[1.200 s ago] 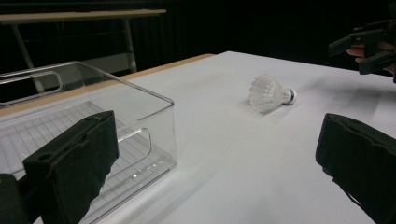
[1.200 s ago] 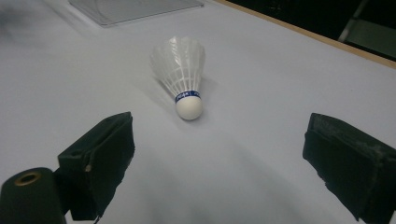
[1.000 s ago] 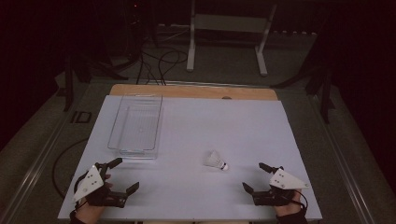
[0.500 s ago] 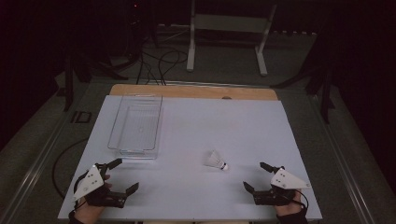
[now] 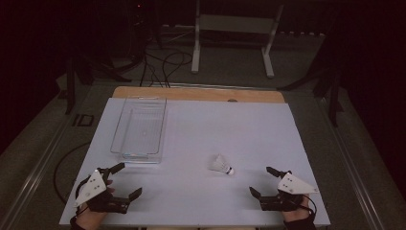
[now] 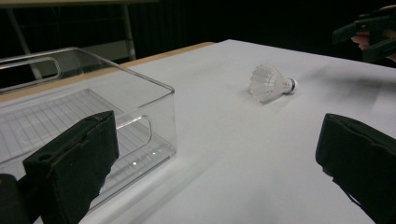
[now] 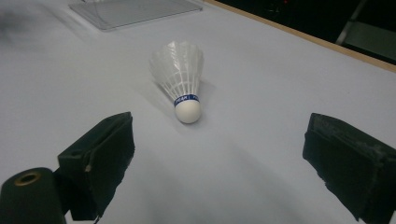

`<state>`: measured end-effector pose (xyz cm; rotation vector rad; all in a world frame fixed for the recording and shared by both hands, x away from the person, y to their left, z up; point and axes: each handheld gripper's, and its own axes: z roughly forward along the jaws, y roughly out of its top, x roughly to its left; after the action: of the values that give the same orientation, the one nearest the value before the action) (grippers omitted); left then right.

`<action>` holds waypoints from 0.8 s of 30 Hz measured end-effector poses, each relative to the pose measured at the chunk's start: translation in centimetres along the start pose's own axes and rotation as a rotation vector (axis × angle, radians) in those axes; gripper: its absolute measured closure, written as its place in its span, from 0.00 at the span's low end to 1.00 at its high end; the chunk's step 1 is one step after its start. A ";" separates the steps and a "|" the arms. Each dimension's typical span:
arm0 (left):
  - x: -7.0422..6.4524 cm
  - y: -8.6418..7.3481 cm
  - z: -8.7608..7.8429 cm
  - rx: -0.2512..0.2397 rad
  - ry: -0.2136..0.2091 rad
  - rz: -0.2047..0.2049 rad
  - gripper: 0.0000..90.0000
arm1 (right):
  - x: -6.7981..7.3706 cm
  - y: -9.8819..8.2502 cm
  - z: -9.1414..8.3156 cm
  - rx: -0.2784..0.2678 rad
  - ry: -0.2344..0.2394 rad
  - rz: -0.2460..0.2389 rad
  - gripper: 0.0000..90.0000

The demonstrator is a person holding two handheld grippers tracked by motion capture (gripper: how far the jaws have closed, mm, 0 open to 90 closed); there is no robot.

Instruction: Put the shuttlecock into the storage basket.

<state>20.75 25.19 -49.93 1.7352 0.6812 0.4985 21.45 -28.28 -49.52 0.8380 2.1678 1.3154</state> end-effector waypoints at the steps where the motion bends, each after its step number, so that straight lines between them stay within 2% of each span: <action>1: 0.0 0.0 0.0 -0.001 0.001 -0.001 0.00 | 0.0 0.1 0.0 -0.003 -0.002 -0.008 0.10; 7: 0.0 0.0 0.0 -0.002 0.003 0.001 0.00 | -0.1 0.3 -0.2 -0.008 0.004 -0.003 0.10; 13: 0.0 0.0 0.0 -0.004 0.003 0.000 0.00 | -0.1 0.9 -0.7 0.001 -0.010 -0.005 0.10; 17: 0.0 0.0 -0.1 -0.006 0.006 0.001 0.00 | -0.1 1.8 -1.5 -0.027 -0.028 0.006 0.10; 19: 0.1 0.0 -0.1 -0.009 0.007 0.001 0.00 | -0.2 2.6 -2.0 -0.020 0.002 0.025 0.10; 24: 0.1 0.1 -0.1 -0.009 0.007 -0.001 0.00 | -0.5 4.0 -2.4 -0.007 0.018 -0.008 0.10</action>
<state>20.77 25.30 -49.85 1.7255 0.6839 0.5063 21.26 -28.71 -44.80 0.8174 2.1766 1.3308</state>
